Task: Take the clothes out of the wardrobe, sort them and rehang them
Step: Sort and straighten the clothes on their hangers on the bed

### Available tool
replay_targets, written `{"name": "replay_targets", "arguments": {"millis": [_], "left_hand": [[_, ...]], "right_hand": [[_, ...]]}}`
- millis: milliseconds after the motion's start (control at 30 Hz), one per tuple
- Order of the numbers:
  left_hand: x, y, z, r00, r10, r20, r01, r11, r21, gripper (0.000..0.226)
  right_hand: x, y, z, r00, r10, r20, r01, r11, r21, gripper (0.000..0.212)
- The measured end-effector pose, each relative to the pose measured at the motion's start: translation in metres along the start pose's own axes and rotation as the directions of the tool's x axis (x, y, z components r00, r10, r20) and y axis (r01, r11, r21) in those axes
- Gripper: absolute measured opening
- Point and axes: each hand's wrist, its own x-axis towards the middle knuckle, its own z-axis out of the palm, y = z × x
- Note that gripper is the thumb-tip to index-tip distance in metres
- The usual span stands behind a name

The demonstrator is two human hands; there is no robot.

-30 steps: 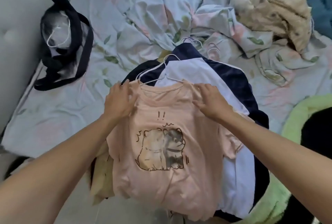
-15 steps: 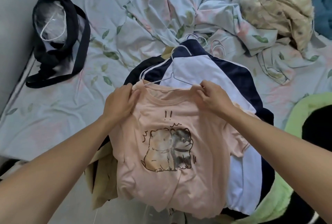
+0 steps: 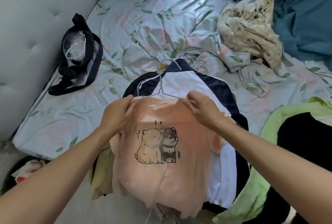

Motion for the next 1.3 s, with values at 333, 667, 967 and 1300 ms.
{"name": "replay_targets", "arguments": {"millis": [333, 667, 967, 1300], "left_hand": [[-0.162, 0.162, -0.149, 0.996, 0.081, -0.023, -0.080, 0.996, 0.036, 0.053], [-0.294, 0.342, -0.202, 0.962, 0.266, -0.068, -0.270, 0.961, -0.065, 0.051], [-0.301, 0.420, -0.166, 0.937, 0.348, 0.030, -0.327, 0.905, -0.272, 0.062], [-0.271, 0.499, -0.109, 0.859, 0.466, 0.210, -0.366, 0.848, -0.384, 0.065]], "right_hand": [[-0.203, -0.091, -0.148, 0.995, 0.029, -0.095, -0.016, 0.990, 0.138, 0.021], [-0.417, -0.124, -0.293, 0.979, 0.130, -0.159, -0.115, 0.988, 0.098, 0.024], [-0.514, -0.097, -0.344, 0.894, 0.338, -0.295, -0.347, 0.938, 0.022, 0.028], [-0.565, -0.050, -0.374, 0.754, 0.491, -0.437, -0.527, 0.849, 0.043, 0.034]]}}
